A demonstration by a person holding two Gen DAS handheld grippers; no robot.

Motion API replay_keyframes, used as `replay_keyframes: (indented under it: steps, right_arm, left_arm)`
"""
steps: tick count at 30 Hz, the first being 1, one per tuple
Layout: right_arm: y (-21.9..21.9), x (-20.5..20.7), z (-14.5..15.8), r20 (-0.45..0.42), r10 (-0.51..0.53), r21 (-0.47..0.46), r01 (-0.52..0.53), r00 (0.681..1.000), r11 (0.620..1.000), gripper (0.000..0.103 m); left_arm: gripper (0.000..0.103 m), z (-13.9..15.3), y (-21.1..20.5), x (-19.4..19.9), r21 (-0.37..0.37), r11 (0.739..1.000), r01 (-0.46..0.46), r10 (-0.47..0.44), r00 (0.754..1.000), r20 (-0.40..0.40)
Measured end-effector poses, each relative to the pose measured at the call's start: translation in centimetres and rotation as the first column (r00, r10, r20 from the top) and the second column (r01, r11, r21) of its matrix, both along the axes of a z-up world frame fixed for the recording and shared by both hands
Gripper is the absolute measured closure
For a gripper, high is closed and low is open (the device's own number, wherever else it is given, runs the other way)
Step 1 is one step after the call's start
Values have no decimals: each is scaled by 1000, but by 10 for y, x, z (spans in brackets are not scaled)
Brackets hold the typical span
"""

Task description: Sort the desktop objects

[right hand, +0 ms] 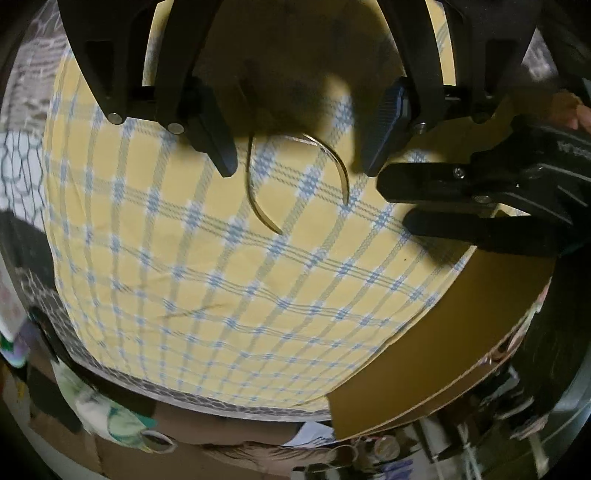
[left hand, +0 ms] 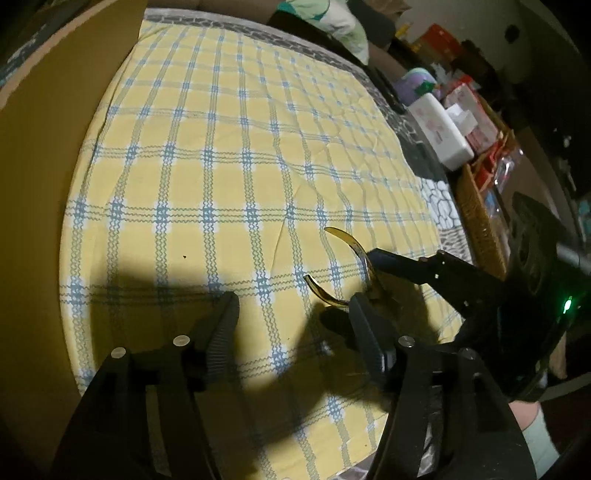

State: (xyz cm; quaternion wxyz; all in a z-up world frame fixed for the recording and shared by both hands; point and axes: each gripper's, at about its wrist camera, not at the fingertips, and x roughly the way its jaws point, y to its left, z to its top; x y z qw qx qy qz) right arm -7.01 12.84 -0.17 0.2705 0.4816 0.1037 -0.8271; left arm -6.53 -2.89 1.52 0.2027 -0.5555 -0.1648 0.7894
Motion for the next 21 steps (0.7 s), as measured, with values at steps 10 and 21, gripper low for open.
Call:
replay_keyframes:
  steps: [10,21]
  right_arm:
    - [14,7,-1,-32,-56,-128,51,998,990,43]
    - [20,19,30,-33,-76,-275,64,997,959,44]
  left_arm:
    - [33,0,14,-5,39,999,-6,5,1000,16]
    - [73,12,23,-15,199,980,24,-41,996,82]
